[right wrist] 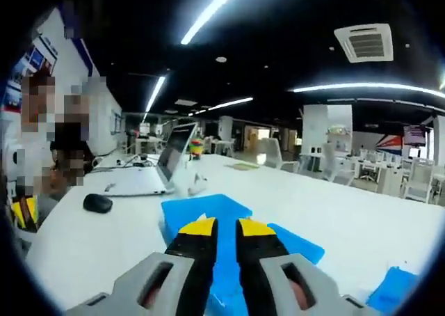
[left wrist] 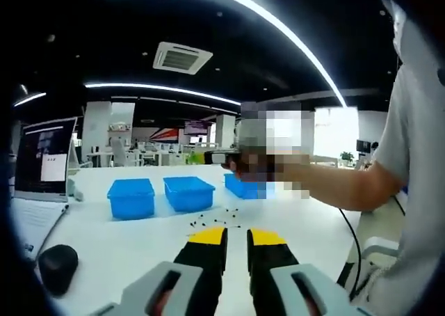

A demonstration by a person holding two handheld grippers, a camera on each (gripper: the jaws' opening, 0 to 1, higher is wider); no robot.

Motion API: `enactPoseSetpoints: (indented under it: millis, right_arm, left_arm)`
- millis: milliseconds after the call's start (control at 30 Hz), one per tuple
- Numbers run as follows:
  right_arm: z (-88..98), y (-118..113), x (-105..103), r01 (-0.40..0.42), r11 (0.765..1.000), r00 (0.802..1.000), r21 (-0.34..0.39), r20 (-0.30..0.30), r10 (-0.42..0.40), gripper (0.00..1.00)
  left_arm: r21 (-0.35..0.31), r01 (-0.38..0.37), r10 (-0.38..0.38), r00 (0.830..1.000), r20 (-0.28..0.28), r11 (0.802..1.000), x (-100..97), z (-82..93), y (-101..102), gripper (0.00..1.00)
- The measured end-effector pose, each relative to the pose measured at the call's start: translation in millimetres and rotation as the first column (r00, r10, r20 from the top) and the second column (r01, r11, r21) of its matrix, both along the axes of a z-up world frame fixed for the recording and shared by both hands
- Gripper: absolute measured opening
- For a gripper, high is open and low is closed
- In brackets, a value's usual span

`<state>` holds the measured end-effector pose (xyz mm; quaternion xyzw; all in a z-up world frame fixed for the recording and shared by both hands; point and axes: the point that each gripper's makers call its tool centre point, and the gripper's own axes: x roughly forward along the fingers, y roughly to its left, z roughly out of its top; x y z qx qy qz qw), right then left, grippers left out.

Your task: Pick up the resistors one by one and place each resistor into its matching bin, sorting the parts by color and model until every resistor is separated into the correct bin for its type

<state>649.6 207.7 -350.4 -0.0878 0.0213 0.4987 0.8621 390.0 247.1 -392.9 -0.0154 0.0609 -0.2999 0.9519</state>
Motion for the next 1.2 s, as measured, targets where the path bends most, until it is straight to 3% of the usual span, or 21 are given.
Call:
enactPoseSetpoints:
  millis: [200, 467, 600, 900, 1200]
  right_arm:
    - [-3.7, 0.8, -30.5, -0.048, 0.993, 0.998, -0.108, 0.027, 0.051, 0.12]
    - [3.8, -13.4, -47.7, -0.07, 0.979, 0.996, -0.193, 0.037, 0.078, 0.13]
    - [-8.8, -23.3, -53.2, -0.098, 0.945, 0.994, -0.312, 0.011, 0.106, 0.13]
    - [-34.2, -21.0, -66.3, -0.156, 0.902, 0.987, -0.402, -0.019, 0.162, 0.13]
    - [-48.1, -16.8, -75.6, -0.222, 0.815, 0.971, -0.535, -0.045, 0.235, 0.13]
  left_arm:
    - [-0.021, 0.015, -0.015, 1.0, 0.014, 1.0, -4.7, 3.1, 1.0, 0.15]
    - [-0.04, 0.043, -0.043, 0.999, 0.011, 0.998, -6.7, 0.1, -0.4, 0.15]
    - [-0.042, 0.043, -0.043, 0.999, 0.008, 0.998, -10.0, -1.4, 1.8, 0.15]
    - [-0.06, 0.039, -0.039, 0.999, -0.004, 0.997, -15.2, -9.1, 3.9, 0.15]
    - [-0.058, 0.045, -0.045, 0.999, -0.006, 0.997, -16.2, -10.8, 4.3, 0.15]
